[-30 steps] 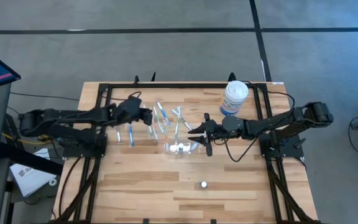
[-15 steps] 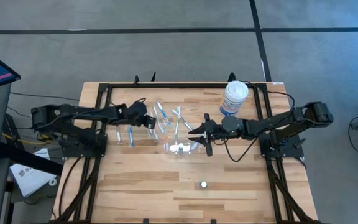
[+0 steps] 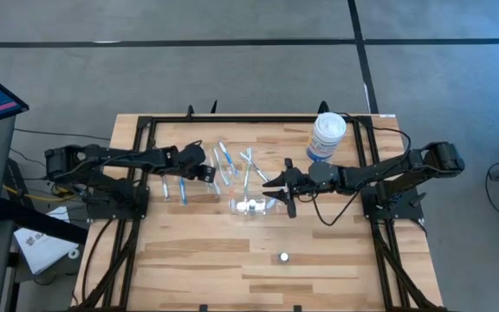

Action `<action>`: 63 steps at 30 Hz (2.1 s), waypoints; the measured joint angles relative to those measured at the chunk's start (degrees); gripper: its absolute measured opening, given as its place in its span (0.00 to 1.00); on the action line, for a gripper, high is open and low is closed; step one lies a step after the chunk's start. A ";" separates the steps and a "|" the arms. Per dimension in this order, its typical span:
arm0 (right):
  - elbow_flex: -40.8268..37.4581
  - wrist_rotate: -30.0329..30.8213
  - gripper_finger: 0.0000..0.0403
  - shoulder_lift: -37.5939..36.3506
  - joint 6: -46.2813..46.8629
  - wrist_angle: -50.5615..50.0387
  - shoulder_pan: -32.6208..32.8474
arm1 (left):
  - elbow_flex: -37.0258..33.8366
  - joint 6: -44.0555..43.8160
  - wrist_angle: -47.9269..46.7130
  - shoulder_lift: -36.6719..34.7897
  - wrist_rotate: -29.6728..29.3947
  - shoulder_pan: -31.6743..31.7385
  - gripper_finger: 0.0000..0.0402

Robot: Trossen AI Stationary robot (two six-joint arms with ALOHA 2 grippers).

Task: Pick & Place toothbrushing station
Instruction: Put the left green toothbrush into the transparent organizer

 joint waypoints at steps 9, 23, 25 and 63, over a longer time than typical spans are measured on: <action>0.00 0.00 0.28 0.00 0.00 -0.02 0.02 | 0.00 -2.16 -0.31 0.00 -0.03 -2.42 0.35; 0.00 0.00 0.28 0.00 0.00 -0.02 0.02 | -3.50 -7.65 0.74 0.02 -2.27 -5.28 0.36; 0.00 0.00 0.28 0.00 -0.01 -0.02 0.01 | -4.23 -7.63 3.64 0.02 -2.36 -5.28 0.36; 0.00 0.00 0.28 0.00 0.00 -0.23 0.00 | -9.13 -7.31 19.06 3.82 -2.05 -5.26 0.14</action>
